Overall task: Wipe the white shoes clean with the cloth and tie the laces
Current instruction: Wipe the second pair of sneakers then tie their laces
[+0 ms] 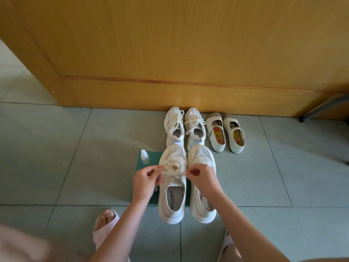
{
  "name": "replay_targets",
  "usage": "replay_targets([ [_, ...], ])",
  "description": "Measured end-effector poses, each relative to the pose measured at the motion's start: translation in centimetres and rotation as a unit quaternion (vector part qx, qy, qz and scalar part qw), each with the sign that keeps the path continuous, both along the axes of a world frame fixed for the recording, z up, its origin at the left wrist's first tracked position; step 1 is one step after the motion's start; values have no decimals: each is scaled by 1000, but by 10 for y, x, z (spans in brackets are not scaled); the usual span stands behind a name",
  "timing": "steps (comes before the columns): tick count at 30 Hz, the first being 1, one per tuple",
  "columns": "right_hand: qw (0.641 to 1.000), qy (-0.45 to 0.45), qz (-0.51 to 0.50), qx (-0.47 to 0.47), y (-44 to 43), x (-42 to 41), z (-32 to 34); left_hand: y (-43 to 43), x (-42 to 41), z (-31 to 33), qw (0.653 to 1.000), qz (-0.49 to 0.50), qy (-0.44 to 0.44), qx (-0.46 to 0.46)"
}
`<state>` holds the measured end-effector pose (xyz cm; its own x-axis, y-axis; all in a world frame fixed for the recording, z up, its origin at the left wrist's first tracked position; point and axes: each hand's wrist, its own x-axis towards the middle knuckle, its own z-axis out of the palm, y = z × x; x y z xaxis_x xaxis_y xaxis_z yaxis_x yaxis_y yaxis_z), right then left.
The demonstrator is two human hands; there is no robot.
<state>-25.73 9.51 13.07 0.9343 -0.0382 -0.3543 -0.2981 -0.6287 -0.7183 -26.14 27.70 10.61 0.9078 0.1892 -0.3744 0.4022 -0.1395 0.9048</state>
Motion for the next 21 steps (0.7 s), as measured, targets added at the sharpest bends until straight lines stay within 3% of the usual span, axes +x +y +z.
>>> replay_targets([
  [6, 991, -25, 49, -121, -1, -3, -1, 2, -5, 8, 983, -73, -66, 155],
  [21, 983, -30, 66, -166, -3, -4, 1, 12, -3, 9, 973, -55, -83, 208],
])
